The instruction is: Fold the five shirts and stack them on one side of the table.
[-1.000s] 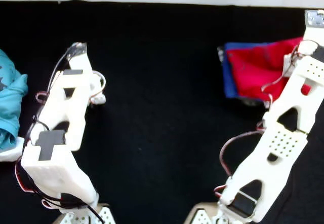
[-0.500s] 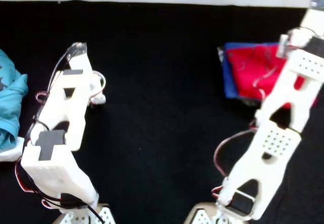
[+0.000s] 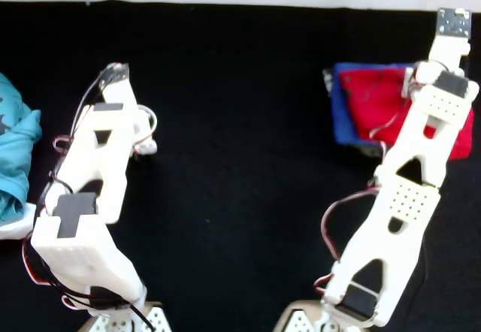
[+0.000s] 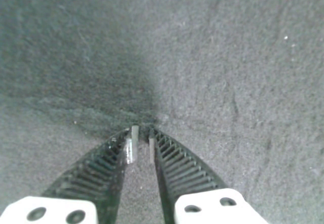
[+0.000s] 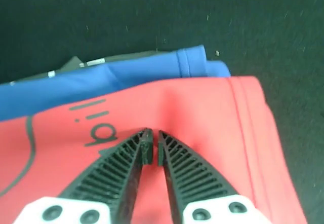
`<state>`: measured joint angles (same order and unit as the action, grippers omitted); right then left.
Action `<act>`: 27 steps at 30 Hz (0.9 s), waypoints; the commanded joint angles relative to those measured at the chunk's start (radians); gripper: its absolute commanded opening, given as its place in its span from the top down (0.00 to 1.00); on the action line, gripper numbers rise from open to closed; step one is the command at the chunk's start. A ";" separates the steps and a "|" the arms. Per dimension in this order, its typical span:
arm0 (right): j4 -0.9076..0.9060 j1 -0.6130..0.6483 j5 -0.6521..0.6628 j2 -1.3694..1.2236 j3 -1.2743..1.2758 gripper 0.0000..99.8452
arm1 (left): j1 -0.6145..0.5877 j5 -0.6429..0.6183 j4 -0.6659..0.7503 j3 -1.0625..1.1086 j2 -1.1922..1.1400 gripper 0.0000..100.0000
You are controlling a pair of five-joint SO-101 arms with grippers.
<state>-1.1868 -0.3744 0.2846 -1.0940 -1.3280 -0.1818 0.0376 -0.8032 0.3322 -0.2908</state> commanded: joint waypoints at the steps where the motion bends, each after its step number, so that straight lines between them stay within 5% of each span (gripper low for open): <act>1: -0.004 0.016 0.006 0.073 -0.048 0.97 | 0.008 0.006 0.040 -0.021 -0.007 0.94; 20: -0.579 0.150 0.006 0.473 -0.199 0.89 | 0.008 0.006 0.040 -0.021 -0.004 0.94; 27: -0.581 0.206 -0.089 0.670 -0.097 0.89 | 0.008 0.006 0.040 -0.021 0.001 0.94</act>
<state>-1.7545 -0.2056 0.2539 -0.5539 -1.4645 -0.1818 0.0376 -0.8032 0.3322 -0.2908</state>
